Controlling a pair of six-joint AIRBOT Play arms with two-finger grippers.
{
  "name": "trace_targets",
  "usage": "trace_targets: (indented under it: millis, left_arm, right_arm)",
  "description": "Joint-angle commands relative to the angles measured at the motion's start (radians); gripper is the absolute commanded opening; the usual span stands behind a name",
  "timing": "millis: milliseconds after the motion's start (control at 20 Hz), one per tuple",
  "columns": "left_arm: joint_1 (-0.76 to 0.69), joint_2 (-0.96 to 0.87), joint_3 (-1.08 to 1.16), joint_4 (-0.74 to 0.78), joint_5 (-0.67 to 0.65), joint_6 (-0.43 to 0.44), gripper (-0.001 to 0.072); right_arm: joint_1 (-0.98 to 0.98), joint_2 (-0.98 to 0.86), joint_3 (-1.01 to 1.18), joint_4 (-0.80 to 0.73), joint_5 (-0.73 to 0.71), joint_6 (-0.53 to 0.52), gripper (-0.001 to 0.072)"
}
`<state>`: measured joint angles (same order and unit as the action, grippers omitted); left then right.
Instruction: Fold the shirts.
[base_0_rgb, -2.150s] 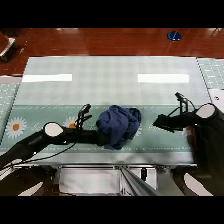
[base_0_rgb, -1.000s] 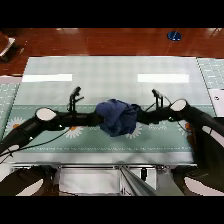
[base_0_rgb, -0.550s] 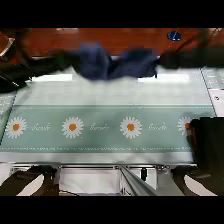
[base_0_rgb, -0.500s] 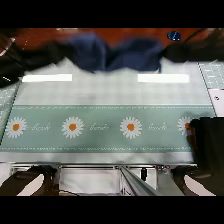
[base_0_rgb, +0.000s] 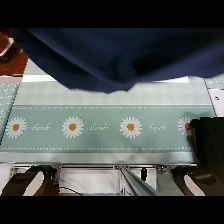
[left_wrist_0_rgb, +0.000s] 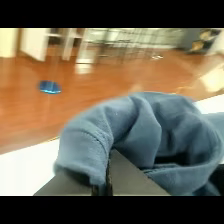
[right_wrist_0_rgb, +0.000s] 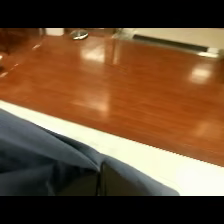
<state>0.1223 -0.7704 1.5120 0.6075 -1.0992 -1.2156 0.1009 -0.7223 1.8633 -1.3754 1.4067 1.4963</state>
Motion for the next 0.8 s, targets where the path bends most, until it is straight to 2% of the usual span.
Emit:
trace_targets:
  millis: [0,100,200,300,400,550,750]
  left_arm:
    - [0.010,0.096,0.017,0.126,-0.148,-0.037,0.0029]
    - [0.010,0.165,0.017,0.239,-0.168,-0.106,0.0029]
    - [0.010,0.239,0.013,0.320,-0.202,-0.138,0.0029]
    - [0.010,0.298,-0.031,0.332,-0.245,-0.158,0.0029]
    - [0.010,0.329,-0.130,0.331,-0.283,-0.187,0.0029]
    - [0.010,0.331,-0.369,0.290,-0.283,-0.192,0.0029]
    - [0.010,0.262,-0.703,0.283,-0.087,-0.166,0.0029]
  right_arm:
    - [0.000,0.074,0.013,-0.073,0.124,0.043,0.0021]
    - [0.000,0.085,0.013,-0.074,0.221,0.060,0.0021]
    - [0.000,0.087,0.012,-0.074,0.323,0.074,0.0021]
    - [0.000,0.089,-0.006,-0.072,0.401,0.092,0.0021]
    - [0.000,0.094,-0.085,-0.048,0.415,0.097,0.0021]
    - [0.000,0.095,-0.304,-0.010,0.364,0.093,0.0021]
    - [0.000,0.077,-0.692,-0.056,0.100,0.071,0.0021]
